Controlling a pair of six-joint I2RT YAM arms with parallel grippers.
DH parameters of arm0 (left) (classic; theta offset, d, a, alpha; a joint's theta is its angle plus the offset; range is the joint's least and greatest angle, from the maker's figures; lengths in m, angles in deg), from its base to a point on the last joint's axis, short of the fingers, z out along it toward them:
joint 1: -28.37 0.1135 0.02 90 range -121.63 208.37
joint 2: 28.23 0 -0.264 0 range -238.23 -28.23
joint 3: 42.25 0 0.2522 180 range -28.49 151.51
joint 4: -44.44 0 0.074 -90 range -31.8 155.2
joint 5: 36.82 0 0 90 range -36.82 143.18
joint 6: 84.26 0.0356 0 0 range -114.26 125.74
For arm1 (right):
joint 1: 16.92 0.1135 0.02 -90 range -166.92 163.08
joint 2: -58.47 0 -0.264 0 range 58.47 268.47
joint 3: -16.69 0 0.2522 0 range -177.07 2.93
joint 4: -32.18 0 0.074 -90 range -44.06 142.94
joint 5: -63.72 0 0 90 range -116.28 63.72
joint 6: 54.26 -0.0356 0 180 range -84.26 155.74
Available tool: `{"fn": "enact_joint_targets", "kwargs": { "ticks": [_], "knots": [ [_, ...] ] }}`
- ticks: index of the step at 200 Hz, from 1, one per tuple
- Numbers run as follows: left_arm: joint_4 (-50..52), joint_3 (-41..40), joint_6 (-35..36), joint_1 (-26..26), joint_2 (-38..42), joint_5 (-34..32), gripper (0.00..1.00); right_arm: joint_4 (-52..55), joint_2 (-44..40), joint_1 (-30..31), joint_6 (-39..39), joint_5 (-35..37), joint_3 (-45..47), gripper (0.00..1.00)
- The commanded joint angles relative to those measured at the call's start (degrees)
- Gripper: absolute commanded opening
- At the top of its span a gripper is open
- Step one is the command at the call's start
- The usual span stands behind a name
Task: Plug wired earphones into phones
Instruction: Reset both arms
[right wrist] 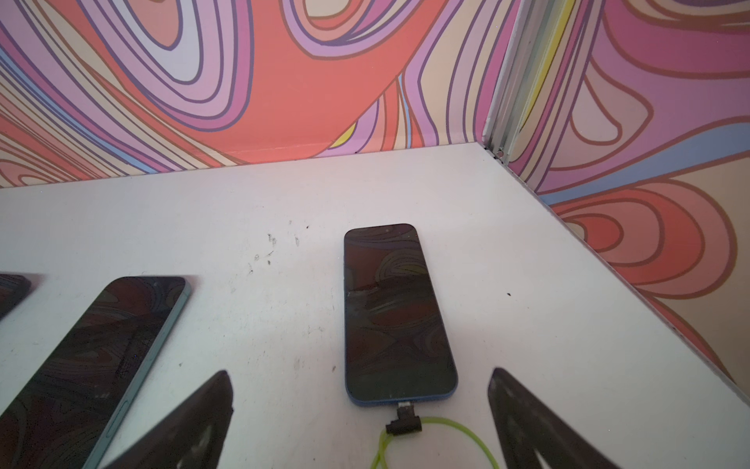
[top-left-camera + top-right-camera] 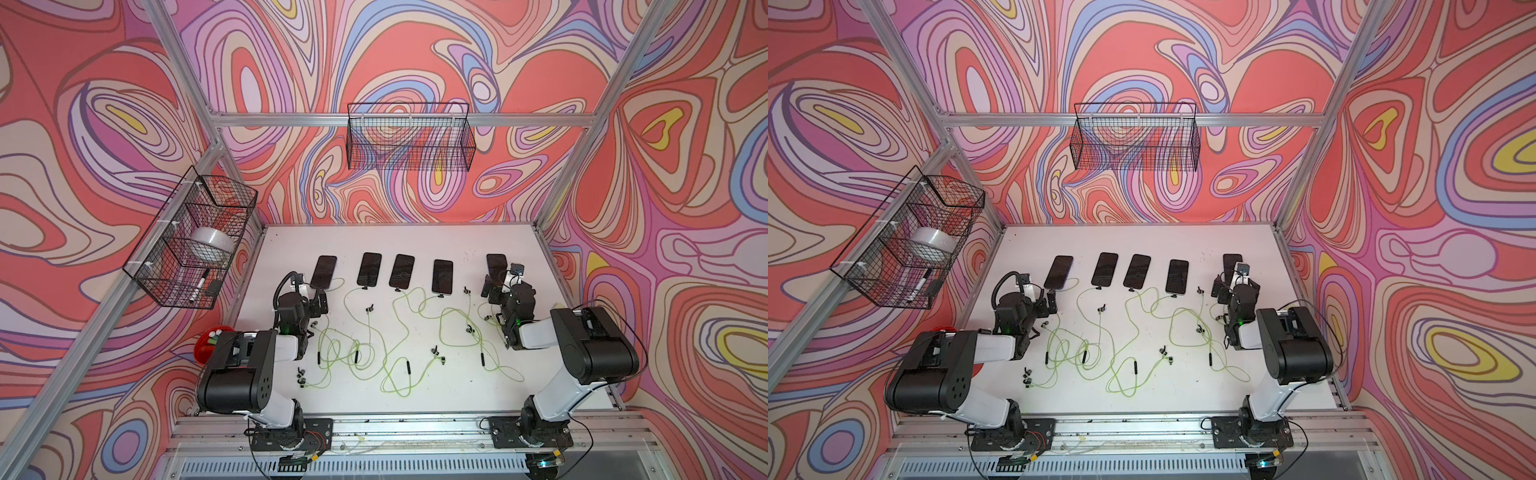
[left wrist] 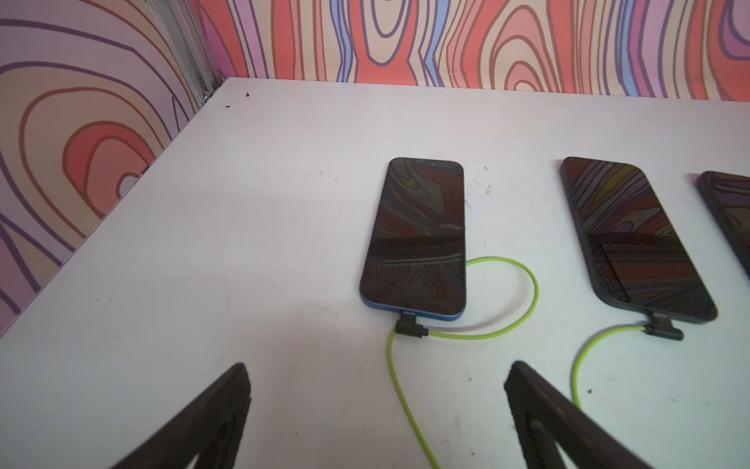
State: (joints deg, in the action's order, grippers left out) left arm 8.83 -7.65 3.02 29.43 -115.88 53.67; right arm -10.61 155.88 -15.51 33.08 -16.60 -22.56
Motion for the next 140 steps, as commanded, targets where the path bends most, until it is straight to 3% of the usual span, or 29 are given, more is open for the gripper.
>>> {"fn": "enact_joint_targets", "kwargs": {
  "ticks": [1,140],
  "knots": [
    [-0.65,0.98,1.65,-0.36,-0.41,2.02,1.00,0.24,0.77,-0.36,-0.55,0.89,-0.61,0.98],
    [-0.56,1.04,1.58,-0.28,-0.44,2.05,1.00,0.20,0.77,-0.36,-0.51,0.96,-0.61,0.98]
  ]
}}
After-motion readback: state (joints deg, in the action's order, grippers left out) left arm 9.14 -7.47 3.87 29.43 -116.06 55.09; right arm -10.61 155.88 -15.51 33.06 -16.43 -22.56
